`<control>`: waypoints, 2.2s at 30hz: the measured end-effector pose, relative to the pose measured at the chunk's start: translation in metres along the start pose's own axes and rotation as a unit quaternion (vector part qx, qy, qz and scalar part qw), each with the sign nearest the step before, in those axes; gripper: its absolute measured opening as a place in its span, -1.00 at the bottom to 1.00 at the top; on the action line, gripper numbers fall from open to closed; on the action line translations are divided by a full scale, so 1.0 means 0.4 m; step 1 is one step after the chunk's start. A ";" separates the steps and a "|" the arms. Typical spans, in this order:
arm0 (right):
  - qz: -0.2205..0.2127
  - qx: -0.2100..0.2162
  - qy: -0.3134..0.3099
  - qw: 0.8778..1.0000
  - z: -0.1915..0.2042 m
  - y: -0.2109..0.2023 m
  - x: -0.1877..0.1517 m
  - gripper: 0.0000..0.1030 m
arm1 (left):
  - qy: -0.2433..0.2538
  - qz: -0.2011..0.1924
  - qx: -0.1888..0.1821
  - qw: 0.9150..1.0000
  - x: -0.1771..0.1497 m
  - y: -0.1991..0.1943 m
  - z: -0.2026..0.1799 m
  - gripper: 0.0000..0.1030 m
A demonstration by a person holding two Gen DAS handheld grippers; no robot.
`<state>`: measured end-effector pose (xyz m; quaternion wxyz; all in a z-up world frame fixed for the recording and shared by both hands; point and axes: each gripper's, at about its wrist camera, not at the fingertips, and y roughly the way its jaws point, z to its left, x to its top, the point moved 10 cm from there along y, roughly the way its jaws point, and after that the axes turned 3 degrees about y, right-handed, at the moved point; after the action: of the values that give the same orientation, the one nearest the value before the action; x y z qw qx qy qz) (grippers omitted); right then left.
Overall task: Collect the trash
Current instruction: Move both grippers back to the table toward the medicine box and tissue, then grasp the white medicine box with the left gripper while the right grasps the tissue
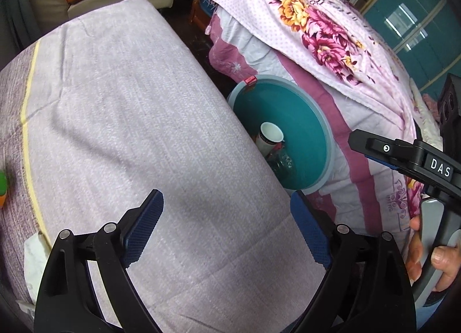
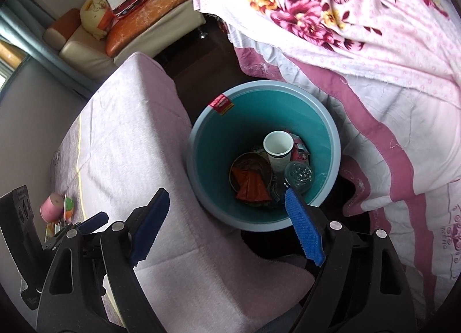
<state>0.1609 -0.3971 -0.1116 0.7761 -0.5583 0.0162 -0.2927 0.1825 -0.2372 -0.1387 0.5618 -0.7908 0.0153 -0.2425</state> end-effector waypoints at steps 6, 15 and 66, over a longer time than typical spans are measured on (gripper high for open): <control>0.003 0.003 -0.028 1.000 0.074 -0.019 -0.038 0.55 | -0.004 -0.013 0.006 1.000 -0.051 -0.063 0.046 0.77; 0.035 0.018 -0.093 0.995 0.223 -0.004 -0.142 0.56 | -0.024 -0.015 0.031 0.999 -0.183 -0.142 0.163 0.80; 0.125 0.056 -0.365 0.921 0.725 0.193 -0.516 0.56 | -0.178 -0.068 0.093 0.977 -0.527 -0.417 0.650 0.25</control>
<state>0.1256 -0.0351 -0.1326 0.7887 -0.5752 -0.2150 0.0301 0.0595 0.1157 -0.1318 0.6090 -0.7646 -0.1614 -0.1361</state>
